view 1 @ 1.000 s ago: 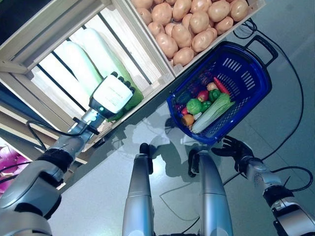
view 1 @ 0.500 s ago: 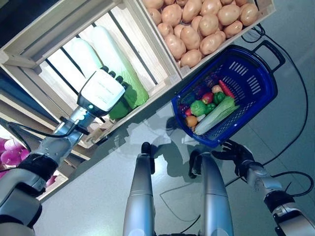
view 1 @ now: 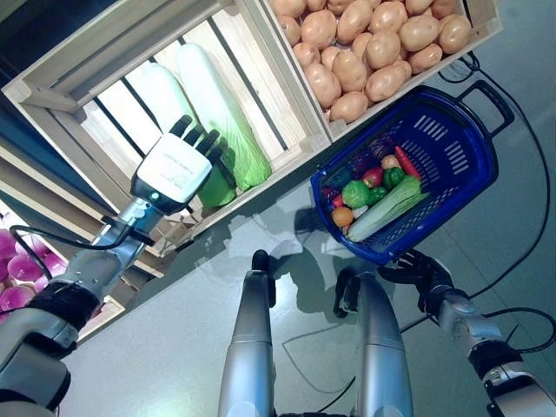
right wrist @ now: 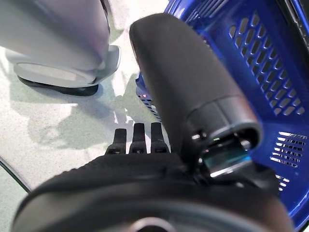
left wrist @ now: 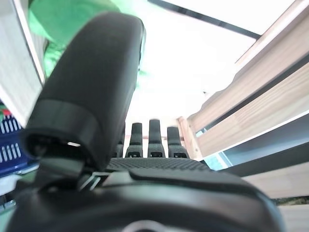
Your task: Put vegetables into the basket
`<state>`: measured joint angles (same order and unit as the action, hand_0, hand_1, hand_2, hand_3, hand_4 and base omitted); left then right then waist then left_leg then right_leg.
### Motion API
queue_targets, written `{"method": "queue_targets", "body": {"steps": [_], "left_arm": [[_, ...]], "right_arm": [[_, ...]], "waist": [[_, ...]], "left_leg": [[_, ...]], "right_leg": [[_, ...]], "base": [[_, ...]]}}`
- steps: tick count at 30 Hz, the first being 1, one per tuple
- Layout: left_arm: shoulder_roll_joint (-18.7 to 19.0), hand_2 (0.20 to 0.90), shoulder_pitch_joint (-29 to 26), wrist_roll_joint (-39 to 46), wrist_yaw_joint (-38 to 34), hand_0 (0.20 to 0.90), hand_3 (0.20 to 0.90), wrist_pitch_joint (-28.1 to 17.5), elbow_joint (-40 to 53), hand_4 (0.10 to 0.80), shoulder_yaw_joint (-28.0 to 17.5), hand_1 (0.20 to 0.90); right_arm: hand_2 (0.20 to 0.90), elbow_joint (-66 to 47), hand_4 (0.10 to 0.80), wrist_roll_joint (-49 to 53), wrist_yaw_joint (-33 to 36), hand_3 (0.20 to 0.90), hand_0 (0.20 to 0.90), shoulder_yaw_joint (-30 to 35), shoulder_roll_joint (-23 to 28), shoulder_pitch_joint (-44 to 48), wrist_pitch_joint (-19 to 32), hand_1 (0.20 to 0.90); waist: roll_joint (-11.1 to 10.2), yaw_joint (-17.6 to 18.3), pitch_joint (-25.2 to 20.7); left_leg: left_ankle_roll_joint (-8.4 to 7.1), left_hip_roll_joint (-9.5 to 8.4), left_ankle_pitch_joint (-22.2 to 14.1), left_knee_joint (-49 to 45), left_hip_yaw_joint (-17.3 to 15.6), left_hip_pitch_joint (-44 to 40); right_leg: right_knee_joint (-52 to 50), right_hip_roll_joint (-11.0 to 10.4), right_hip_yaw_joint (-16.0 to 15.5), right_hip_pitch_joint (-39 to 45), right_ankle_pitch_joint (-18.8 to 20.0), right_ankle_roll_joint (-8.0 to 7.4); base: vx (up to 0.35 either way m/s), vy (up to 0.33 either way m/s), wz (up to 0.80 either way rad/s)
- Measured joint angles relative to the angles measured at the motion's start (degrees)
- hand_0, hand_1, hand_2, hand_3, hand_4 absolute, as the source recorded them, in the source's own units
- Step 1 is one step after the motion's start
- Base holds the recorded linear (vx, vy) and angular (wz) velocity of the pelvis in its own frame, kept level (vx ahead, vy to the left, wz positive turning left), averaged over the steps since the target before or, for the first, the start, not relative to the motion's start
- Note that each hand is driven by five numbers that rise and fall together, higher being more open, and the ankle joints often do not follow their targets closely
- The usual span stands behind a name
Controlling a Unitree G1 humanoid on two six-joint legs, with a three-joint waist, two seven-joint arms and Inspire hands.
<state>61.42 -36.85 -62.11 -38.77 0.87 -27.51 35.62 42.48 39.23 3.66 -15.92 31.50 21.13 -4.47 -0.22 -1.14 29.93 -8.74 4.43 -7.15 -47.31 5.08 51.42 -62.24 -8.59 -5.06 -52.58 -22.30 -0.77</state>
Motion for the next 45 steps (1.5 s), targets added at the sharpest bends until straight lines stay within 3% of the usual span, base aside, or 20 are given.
{"method": "queue_targets", "body": {"steps": [4, 11, 32, 45], "left_arm": [[0.3, 0.900, 0.0, -0.2, 4.3, 0.900, 0.900, -1.4, -1.4, 0.800, 0.2, 0.900], [0.3, 0.900, -0.2, -0.8, 8.0, 0.900, 0.900, -2.6, -4.2, 0.800, 4.3, 0.900], [-1.4, 0.900, -3.8, -5.8, -7.9, 0.900, 0.900, -3.5, -14.7, 0.800, 4.7, 0.900], [-3.8, 0.900, -7.8, -7.4, -6.8, 0.900, 0.900, -3.9, -15.7, 0.800, 6.9, 0.900]], "right_arm": [[0.900, 0.1, 0.800, 0.0, 0.0, 0.900, 0.900, 0.0, 0.0, 0.1, 0.0, 0.900], [0.900, 1.5, 0.800, 0.0, 0.0, 0.900, 0.900, 0.0, 0.0, 1.9, 0.0, 0.900], [0.900, 1.6, 0.800, 0.0, -0.1, 0.900, 0.900, 0.0, 2.5, 5.2, -0.1, 0.900], [0.900, -0.2, 0.800, 0.2, -0.1, 0.900, 0.900, -0.2, 4.3, 5.8, -0.3, 0.900]], "waist": [[0.0, 0.2, 0.0], [0.1, 0.3, 0.0], [0.1, 1.3, 0.0], [0.0, 2.0, 0.0]], "left_leg": [[0.00, 0.01, 0.0, 0.0, 0.0, 0.0], [0.00, 0.04, 0.0, 0.1, -0.1, 0.0], [0.36, 0.50, -0.6, -3.3, -0.6, 4.1], [0.54, 0.77, -1.0, -5.4, -0.6, 7.1]], "right_leg": [[0.0, 0.0, 0.0, 0.0, 0.0, -0.01], [0.0, 0.0, 0.1, -0.1, 0.0, 0.01], [-2.5, 0.3, 1.0, -4.2, -0.2, 0.22], [-4.0, 0.6, 1.2, -7.0, -0.3, -0.21]], "base": [[0.000, 0.000, 0.00], [0.000, 0.000, 0.00], [-0.002, 0.008, -0.01], [0.014, 0.003, -0.01]]}}
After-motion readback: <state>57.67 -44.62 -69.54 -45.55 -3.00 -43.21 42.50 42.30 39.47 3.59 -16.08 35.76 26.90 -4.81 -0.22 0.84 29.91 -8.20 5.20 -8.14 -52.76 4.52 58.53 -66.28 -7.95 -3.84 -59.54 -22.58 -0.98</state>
